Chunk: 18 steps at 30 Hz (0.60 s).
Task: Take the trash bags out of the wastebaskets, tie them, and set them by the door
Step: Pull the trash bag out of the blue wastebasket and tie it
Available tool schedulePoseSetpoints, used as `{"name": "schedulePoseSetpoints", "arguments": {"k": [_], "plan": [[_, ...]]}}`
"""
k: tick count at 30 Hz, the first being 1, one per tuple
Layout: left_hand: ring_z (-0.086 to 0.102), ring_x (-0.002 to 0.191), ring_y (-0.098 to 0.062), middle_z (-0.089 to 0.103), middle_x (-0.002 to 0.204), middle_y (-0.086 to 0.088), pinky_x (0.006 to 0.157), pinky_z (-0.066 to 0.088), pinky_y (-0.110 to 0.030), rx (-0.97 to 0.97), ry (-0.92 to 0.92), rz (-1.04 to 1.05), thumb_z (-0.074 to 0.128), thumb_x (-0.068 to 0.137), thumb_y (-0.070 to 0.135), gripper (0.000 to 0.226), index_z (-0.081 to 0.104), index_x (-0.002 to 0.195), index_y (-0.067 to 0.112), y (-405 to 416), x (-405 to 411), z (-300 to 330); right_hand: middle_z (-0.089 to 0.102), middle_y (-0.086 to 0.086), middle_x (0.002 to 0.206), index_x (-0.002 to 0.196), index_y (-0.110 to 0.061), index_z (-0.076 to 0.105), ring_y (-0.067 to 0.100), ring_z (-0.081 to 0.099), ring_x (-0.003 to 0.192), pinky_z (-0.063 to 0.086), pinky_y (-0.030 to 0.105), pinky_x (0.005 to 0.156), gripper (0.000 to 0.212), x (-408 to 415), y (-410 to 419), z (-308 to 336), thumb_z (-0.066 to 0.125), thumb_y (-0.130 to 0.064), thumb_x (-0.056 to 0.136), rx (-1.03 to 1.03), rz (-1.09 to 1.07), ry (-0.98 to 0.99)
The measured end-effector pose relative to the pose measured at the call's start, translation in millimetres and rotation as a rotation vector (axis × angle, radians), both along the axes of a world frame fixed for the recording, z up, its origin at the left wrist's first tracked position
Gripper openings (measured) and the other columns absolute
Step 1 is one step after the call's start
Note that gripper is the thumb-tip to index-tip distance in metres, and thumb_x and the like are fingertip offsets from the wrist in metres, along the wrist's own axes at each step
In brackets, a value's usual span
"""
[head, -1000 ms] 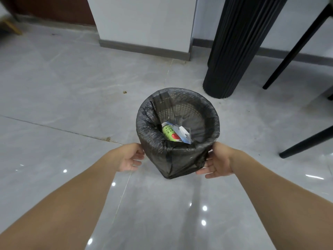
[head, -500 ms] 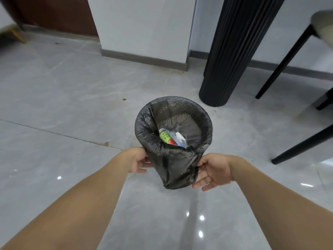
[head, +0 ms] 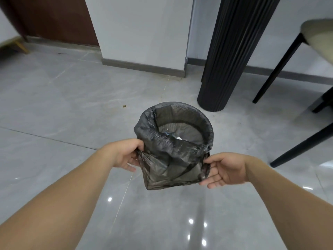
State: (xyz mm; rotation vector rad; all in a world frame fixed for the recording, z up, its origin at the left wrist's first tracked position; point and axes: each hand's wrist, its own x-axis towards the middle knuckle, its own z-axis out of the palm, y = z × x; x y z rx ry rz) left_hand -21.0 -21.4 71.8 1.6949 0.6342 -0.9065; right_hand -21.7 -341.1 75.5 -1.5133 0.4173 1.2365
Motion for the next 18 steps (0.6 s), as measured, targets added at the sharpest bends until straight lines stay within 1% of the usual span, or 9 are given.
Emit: {"name": "schedulePoseSetpoints", "arguments": {"k": [4,6,8,9,11,13,15,18], "plan": [[0.069,0.084,-0.026,0.070,0.092,-0.008,0.096,0.048,-0.043,-0.051,-0.051,0.002,0.045,0.082,0.019,0.021,0.062,0.092,0.011,7,-5,16,0.074,0.018,0.089,0.085,0.000,0.076,0.031,0.073,0.082,0.056,0.036,0.075,0.032,2,-14,14,0.055,-0.024,0.081,0.045,-0.177,-0.076],[0.068,0.087,-0.027,0.071,0.093,-0.009,0.091,0.049,-0.040,-0.064,-0.074,0.021,0.044,0.082,0.020,0.022,0.062,0.093,0.011,8,-3,22,0.075,0.014,0.084,0.082,-0.003,0.075,0.027,0.073,0.073,0.058,0.033,0.068,0.031,3,-19,20,0.054,-0.025,0.081,0.057,-0.270,-0.105],[0.068,0.087,-0.028,0.072,0.093,-0.010,0.085,0.050,-0.038,-0.041,-0.084,0.077,0.044,0.084,0.021,0.022,0.061,0.092,0.011,8,0,29,0.074,0.010,0.078,0.081,-0.007,0.072,0.024,0.072,0.066,0.057,0.029,0.065,0.028,5,-24,24,0.053,-0.027,0.083,0.063,-0.367,-0.129],[0.067,0.085,-0.028,0.072,0.090,-0.010,0.084,0.049,-0.038,-0.011,-0.091,0.119,0.045,0.085,0.022,0.019,0.060,0.088,0.011,8,2,31,0.073,0.008,0.074,0.080,-0.010,0.070,0.022,0.070,0.065,0.054,0.028,0.065,0.027,6,-25,26,0.052,-0.028,0.087,0.053,-0.418,-0.150],[0.066,0.082,-0.028,0.069,0.085,-0.009,0.083,0.048,-0.037,0.053,-0.128,0.228,0.047,0.085,0.023,0.018,0.052,0.071,0.013,8,4,34,0.070,0.004,0.069,0.079,-0.013,0.065,0.020,0.064,0.066,0.048,0.030,0.067,0.026,10,-25,28,0.048,-0.029,0.091,0.015,-0.523,-0.205],[0.063,0.080,-0.027,0.065,0.085,-0.007,0.078,0.046,-0.035,0.103,-0.190,0.313,0.050,0.085,0.022,0.026,0.043,0.061,0.015,6,8,35,0.065,0.004,0.072,0.077,-0.014,0.060,0.020,0.059,0.069,0.045,0.030,0.068,0.024,16,-21,30,0.048,-0.028,0.093,-0.038,-0.611,-0.287],[0.060,0.082,-0.027,0.061,0.085,-0.005,0.077,0.045,-0.034,0.100,-0.249,0.381,0.051,0.086,0.022,0.024,0.045,0.063,0.016,4,13,35,0.062,0.005,0.079,0.078,-0.013,0.058,0.021,0.060,0.073,0.047,0.031,0.069,0.022,24,-14,34,0.049,-0.026,0.093,-0.079,-0.668,-0.382],[0.058,0.087,-0.026,0.059,0.088,-0.003,0.079,0.043,-0.035,0.074,-0.338,0.487,0.052,0.086,0.024,0.017,0.050,0.071,0.017,-1,22,37,0.062,0.002,0.084,0.085,-0.015,0.058,0.020,0.063,0.085,0.049,0.034,0.079,0.016,36,1,40,0.049,-0.026,0.092,-0.077,-0.753,-0.488]]}}
